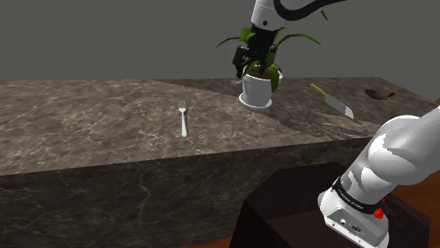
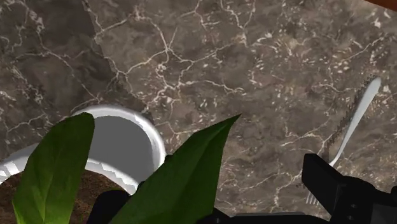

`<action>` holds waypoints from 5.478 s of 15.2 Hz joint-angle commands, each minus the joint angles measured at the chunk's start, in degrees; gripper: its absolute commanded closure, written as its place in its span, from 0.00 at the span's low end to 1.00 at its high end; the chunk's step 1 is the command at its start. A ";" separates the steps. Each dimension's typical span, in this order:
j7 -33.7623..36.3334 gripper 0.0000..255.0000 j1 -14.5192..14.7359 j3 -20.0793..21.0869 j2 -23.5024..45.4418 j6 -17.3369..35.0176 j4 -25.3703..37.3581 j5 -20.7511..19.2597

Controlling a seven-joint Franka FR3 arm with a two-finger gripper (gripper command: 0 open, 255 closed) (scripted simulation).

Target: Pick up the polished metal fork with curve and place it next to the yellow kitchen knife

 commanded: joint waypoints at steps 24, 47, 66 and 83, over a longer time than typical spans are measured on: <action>34.27 0.00 6.81 6.81 53.51 5.54 40.80 -13.89; 34.74 1.00 6.96 6.37 55.48 8.77 39.46 -14.66; 32.98 1.00 6.87 7.42 51.18 -3.58 47.76 -12.65; 17.97 1.00 -4.59 4.49 26.01 4.38 16.50 -3.76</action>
